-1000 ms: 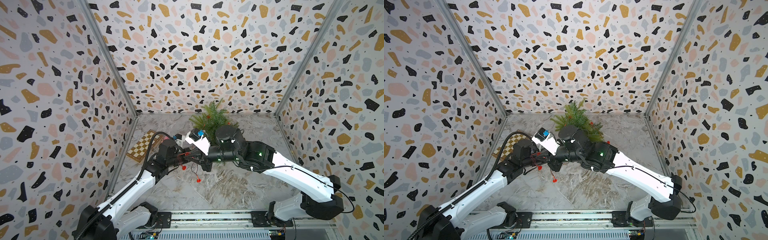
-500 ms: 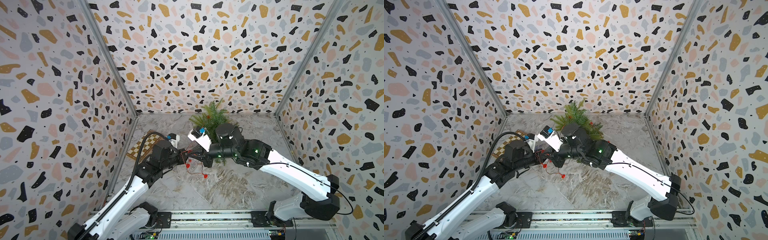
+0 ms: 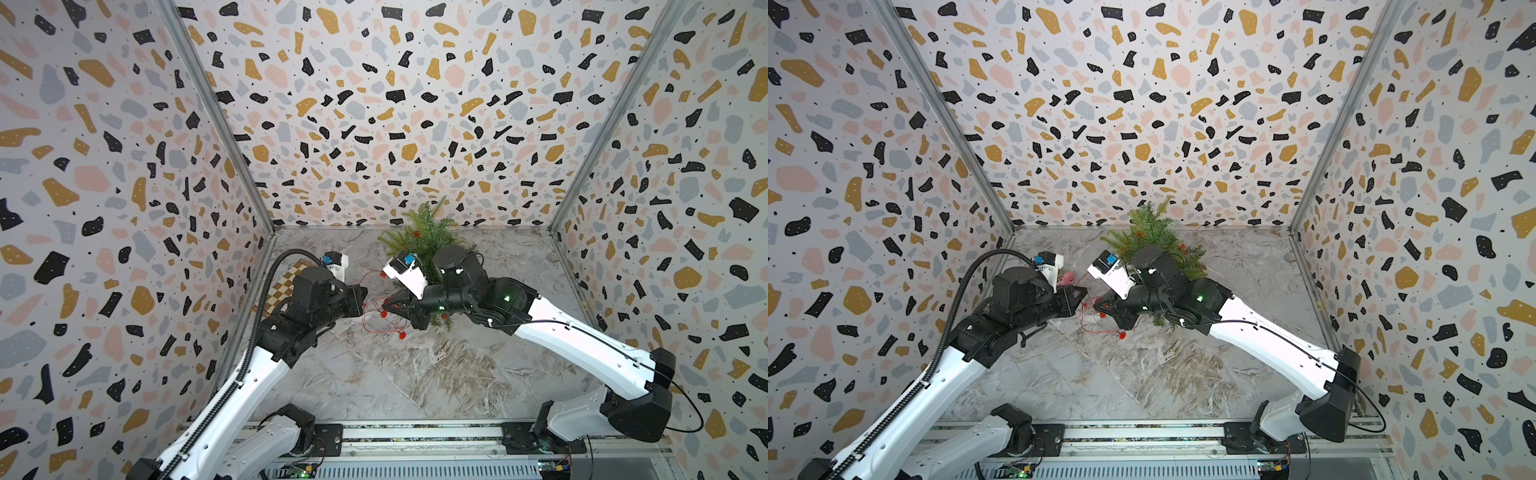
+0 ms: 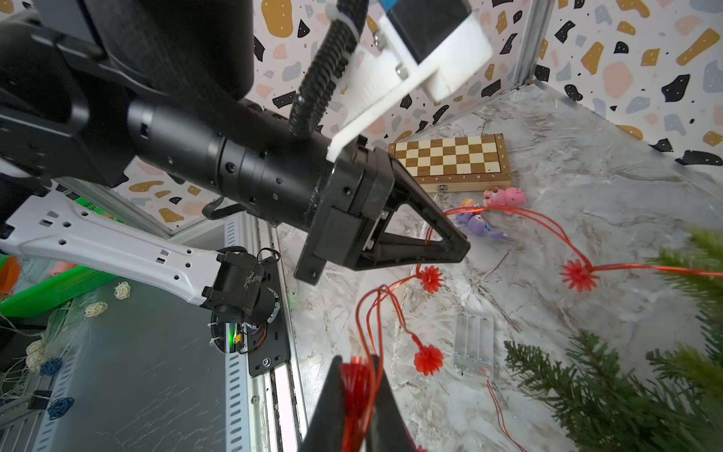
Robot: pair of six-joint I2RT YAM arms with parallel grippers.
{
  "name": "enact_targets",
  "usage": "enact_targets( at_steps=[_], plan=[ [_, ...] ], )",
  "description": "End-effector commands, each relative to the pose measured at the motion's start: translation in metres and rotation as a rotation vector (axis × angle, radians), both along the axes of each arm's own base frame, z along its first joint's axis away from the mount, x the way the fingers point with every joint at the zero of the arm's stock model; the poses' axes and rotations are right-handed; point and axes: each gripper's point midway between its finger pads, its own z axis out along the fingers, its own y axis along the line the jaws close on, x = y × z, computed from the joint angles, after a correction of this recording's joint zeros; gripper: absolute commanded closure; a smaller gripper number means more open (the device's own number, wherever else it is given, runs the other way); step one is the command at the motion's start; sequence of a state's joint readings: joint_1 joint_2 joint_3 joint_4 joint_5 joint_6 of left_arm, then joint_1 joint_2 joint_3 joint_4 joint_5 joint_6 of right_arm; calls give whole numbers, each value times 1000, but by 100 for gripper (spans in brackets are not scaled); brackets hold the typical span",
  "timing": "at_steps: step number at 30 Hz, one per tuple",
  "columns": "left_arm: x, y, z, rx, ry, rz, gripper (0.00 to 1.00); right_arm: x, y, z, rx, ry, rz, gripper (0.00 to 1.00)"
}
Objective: Remove string lights from the small christmas tree
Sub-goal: Remove the light string from the Christmas tree.
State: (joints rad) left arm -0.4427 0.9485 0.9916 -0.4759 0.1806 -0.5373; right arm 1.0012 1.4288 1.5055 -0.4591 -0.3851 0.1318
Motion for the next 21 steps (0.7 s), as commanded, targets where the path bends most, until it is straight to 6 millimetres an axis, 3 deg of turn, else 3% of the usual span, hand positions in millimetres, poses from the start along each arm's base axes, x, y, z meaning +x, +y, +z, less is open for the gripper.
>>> enact_targets(
  at_steps=[1, 9, 15, 21],
  plan=[
    [6, 6, 24, 50, -82, 2, 100, -4, -5, 18, 49, -19, 8, 100],
    [9, 27, 57, 136, -191, 59, 100, 0, -5, 0, 17, -4, -6, 100],
    [14, 28, 71, 173, -224, 54, 100, 3, -2, -17, -10, 18, -9, 100],
    [15, 30, 81, 192, -242, 54, 100, 5, -5, -24, -32, 22, -24, 75]
  ],
)
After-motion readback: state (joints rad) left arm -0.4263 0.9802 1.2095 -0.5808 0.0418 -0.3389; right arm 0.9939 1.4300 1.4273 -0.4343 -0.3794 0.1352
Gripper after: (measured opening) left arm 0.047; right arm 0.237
